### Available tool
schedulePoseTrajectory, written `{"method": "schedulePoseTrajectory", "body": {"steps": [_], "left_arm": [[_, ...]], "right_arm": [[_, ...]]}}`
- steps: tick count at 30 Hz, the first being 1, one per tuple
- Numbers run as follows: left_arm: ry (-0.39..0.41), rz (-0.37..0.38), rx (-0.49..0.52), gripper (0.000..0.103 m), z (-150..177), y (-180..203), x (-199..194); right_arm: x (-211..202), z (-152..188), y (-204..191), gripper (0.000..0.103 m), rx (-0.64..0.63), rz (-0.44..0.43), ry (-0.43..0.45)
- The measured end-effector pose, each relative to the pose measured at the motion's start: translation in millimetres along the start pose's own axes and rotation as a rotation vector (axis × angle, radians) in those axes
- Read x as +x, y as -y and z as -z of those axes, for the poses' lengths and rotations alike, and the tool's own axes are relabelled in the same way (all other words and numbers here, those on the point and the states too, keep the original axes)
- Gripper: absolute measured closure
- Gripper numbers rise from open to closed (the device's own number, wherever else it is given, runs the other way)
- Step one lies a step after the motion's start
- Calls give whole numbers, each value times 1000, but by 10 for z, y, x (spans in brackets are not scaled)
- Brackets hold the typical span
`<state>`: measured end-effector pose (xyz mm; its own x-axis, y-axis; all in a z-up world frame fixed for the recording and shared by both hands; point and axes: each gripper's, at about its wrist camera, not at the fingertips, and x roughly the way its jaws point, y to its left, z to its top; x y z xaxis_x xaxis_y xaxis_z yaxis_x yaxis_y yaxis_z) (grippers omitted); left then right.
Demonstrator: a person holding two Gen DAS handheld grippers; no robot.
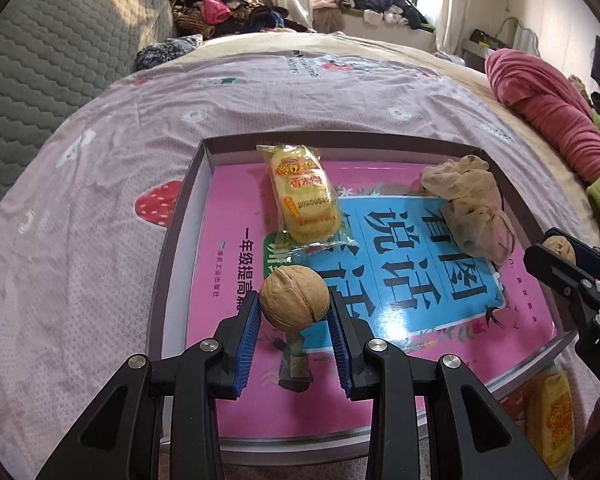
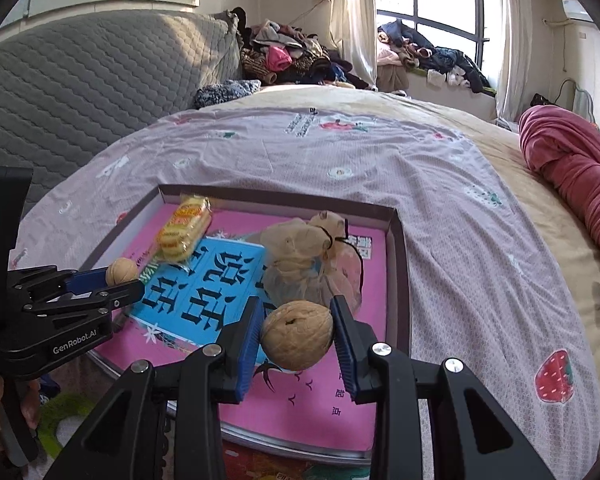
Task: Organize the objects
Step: 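Lower the walnuts onto the book in the tray and open both tools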
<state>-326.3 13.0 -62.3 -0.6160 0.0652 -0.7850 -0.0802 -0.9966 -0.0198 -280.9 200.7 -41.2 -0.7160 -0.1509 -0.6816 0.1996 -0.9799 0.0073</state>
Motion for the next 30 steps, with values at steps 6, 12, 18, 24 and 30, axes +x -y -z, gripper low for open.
{"method": "schedulePoseTrajectory", "body": {"steps": [6, 12, 18, 24, 30], "left_arm": [[6, 5, 4, 68, 15, 4, 18], [-15, 31, -10, 68, 15, -47, 69], [-34, 48, -18, 68, 9, -75, 105], [-34, 52, -19, 68, 3, -81, 114], [-35, 47, -14, 67, 7, -72, 130]], "right_arm": [[97, 42, -9, 68, -10, 8, -34], [193, 72, -33, 68, -25, 18, -74], [269, 94, -26, 68, -25, 22, -97], [330, 110, -16, 68, -21, 27, -124], [375, 134, -17, 68, -21, 31, -153]]}}
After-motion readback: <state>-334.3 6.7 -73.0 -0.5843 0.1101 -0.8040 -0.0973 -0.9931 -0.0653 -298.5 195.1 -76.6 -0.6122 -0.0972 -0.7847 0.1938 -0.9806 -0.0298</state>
